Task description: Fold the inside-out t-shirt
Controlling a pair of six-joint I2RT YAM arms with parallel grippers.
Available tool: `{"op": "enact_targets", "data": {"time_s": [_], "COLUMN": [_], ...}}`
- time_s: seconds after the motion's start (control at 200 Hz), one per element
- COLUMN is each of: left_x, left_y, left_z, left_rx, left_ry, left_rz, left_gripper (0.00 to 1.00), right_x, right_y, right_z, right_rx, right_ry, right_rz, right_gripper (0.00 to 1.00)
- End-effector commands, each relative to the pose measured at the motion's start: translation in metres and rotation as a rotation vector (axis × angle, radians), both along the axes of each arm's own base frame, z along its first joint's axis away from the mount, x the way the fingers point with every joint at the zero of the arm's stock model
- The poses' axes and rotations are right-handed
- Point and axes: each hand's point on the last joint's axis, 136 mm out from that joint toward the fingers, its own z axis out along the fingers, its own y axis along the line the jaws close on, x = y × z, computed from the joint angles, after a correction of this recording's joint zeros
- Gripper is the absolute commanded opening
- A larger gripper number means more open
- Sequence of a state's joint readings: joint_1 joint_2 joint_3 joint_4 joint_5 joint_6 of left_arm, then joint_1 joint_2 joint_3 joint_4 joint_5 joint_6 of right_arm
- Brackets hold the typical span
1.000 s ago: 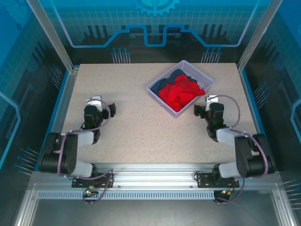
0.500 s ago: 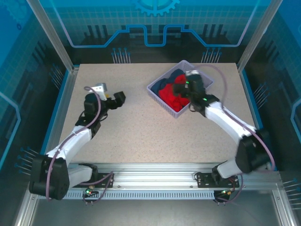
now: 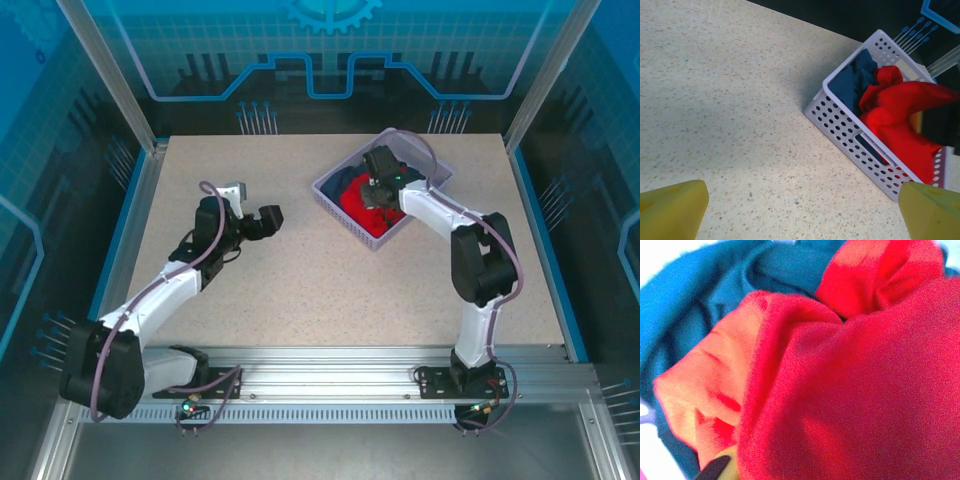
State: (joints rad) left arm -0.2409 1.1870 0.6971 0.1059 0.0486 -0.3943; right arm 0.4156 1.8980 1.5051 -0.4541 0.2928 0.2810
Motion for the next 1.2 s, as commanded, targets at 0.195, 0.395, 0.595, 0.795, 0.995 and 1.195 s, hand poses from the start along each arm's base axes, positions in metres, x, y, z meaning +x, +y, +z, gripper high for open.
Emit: {"op": "enact_targets", "data": {"time_s": [0.195, 0.395, 0.595, 0.795, 0.995, 1.195], "left_x": [-0.018, -0.041, -0.076, -0.088, -0.079, -0.068], "left_y": [0.060, 0.121, 0.165, 0.160, 0.118, 0.088], "left_z": [0.016, 0.026, 0.034, 0.045, 0.028, 0.006], "left_rx": [0.042, -0.072, -0.051, -0.074, -0.148, -0.127], "left_ry": [-0.048, -0.056, -0.086, -0.113, -0.020, 0.005], "left_rz": [0.270, 0.514, 0.701, 0.674, 0.471, 0.373], "left_gripper": [0.99, 0.99, 0.99, 0.99, 0.99, 0.99], "right_x": [-0.098, -0.134, -0.150, -0.103, -0.077, -0.076], "right_y": [0.097, 0.187, 0.266, 0.269, 0.136, -0.028], "right_z": [0.276, 0.290, 0.255, 0.146, 0.078, 0.027], "right_rx": [0.322, 0.433, 0.484, 0.329, 0.153, 0.015], "right_ry": [-0.615, -0.578, -0.431, -0.165, -0.037, 0.037], "right_rz": [0.436, 0.675, 0.849, 0.723, 0.405, -0.019], "right_gripper": [0.10, 0.10, 0.11, 0.44, 0.89, 0.96]}}
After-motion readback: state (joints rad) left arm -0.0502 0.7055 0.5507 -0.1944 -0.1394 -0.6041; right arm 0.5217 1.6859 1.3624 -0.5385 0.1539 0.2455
